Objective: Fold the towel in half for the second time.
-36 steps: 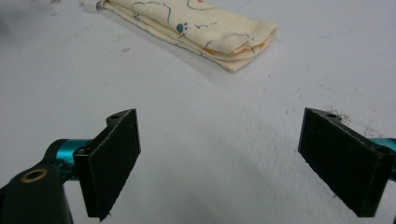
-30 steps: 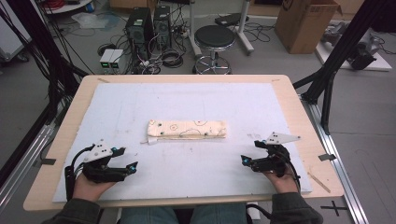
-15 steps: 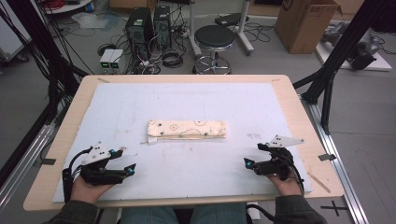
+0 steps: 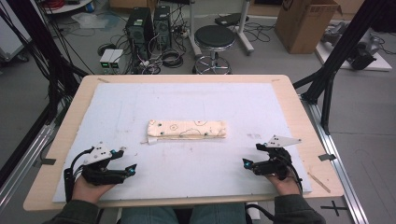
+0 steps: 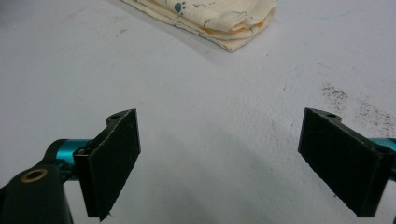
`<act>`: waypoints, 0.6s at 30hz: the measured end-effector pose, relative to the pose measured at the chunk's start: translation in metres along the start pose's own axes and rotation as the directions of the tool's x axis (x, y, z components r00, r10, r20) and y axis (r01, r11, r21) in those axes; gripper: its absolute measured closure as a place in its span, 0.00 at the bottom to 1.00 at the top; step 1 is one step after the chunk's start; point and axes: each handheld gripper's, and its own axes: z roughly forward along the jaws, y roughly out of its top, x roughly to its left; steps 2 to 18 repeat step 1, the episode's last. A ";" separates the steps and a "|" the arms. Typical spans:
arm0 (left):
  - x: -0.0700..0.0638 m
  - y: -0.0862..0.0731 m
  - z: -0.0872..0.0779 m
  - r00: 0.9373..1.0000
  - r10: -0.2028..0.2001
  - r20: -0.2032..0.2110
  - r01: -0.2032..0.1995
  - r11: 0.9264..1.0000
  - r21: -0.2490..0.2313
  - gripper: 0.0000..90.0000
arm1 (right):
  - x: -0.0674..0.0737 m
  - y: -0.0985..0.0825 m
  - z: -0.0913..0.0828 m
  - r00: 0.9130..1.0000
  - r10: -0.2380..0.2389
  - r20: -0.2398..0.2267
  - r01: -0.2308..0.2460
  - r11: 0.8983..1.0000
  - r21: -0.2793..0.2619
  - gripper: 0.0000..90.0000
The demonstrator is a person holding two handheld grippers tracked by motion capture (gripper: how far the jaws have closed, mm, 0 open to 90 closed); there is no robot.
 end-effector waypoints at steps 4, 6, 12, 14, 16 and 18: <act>0.000 0.000 0.000 1.000 0.000 -0.002 0.000 1.000 0.001 0.29 | -0.001 0.000 0.000 1.000 -0.006 0.000 0.006 1.000 0.001 0.13; 0.000 0.000 0.000 1.000 0.000 -0.002 0.000 1.000 0.001 0.29 | -0.001 0.000 0.000 1.000 -0.006 0.000 0.006 1.000 0.001 0.13; 0.000 0.000 0.000 1.000 0.000 -0.002 0.000 1.000 0.001 0.29 | -0.001 0.000 0.000 1.000 -0.006 0.000 0.006 1.000 0.001 0.13; 0.000 0.000 0.000 1.000 0.000 -0.002 0.000 1.000 0.001 0.29 | -0.001 0.000 0.000 1.000 -0.006 0.000 0.006 1.000 0.001 0.13; 0.000 0.000 0.000 1.000 0.000 -0.002 0.000 1.000 0.001 0.29 | -0.001 0.000 0.000 1.000 -0.006 0.000 0.006 1.000 0.001 0.13; 0.000 0.000 0.000 1.000 0.000 -0.002 0.000 1.000 0.001 0.29 | -0.001 0.000 0.000 1.000 -0.006 0.000 0.006 1.000 0.001 0.13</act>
